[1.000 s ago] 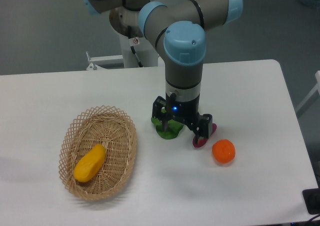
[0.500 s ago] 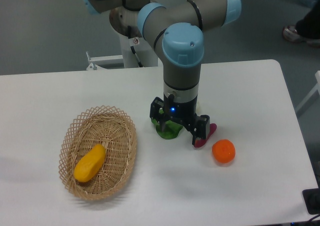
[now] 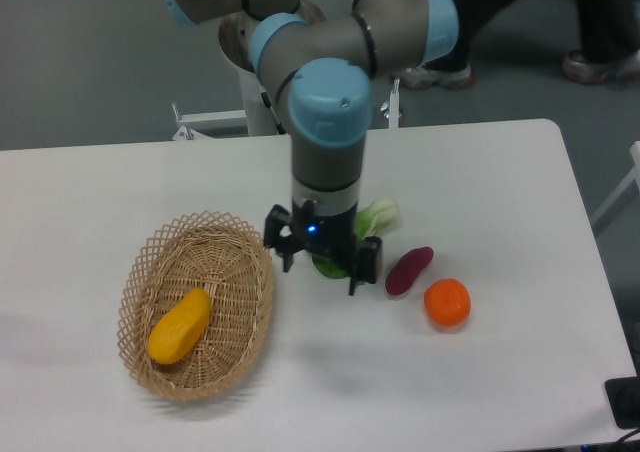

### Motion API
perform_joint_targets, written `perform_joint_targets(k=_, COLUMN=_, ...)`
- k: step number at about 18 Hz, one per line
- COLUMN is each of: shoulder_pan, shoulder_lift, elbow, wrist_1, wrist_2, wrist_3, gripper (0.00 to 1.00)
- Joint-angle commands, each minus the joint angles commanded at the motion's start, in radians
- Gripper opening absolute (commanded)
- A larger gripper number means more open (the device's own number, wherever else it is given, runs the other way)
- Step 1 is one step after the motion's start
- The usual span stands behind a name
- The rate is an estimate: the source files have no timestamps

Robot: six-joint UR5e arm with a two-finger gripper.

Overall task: Pick up the mango from the basket
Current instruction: 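Move the gripper from beside the orange over the wicker basket, then lower the gripper onto the yellow mango in the basket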

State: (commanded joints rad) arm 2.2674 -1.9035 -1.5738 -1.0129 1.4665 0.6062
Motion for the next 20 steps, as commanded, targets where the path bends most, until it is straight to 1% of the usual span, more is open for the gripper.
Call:
perform_joint_targets(k=2, shoulder_pan=-0.051, shoulder_lift=-0.026, elbow=-0.028, wrist_1=0.113, wrist_2=0.002, wrist_3=-0.051, gripper=1.00)
perform_joint_targets(k=3, shoulder_pan=-0.074, shoulder_lift=-0.041, elbow=-0.047, wrist_1=0.158, wrist_2=0.002, wrist_3=-0.072, gripper=1.00)
perform_joint_targets(k=4, shoulder_pan=-0.094, shoulder_lift=-0.054, elbow=-0.069, wrist_1=0.180, wrist_2=0.009, wrist_3=-0.095, gripper=1.00)
perform_joint_targets(k=6, shoulder_pan=-0.124, shoulder_lift=-0.057, elbow=-0.106, wrist_1=0.186, wrist_2=0.009, wrist_3=-0.121, gripper=1.00)
perform_joint_targets(k=8, shoulder_pan=-0.164, shoulder_lift=-0.062, elbow=-0.118, wrist_1=0.186, wrist_2=0.011, wrist_3=-0.125, gripper=1.00)
perform_joint_targets(k=11, shoulder_pan=-0.190, shoulder_lift=-0.066, elbow=-0.141, wrist_1=0.186, wrist_2=0.009, wrist_3=-0.120, gripper=1.00)
perform_joint_targets(k=15, shoulder_pan=-0.229, shoulder_lift=-0.107, elbow=-0.144, wrist_1=0.198, wrist_2=0.014, wrist_3=-0.120, gripper=1.00)
perform_joint_targets(k=20, shoulder_pan=-0.239, shoulder_lift=-0.134, elbow=-0.144, wrist_1=0.206, wrist_2=0.012, wrist_3=-0.118, gripper=1.00)
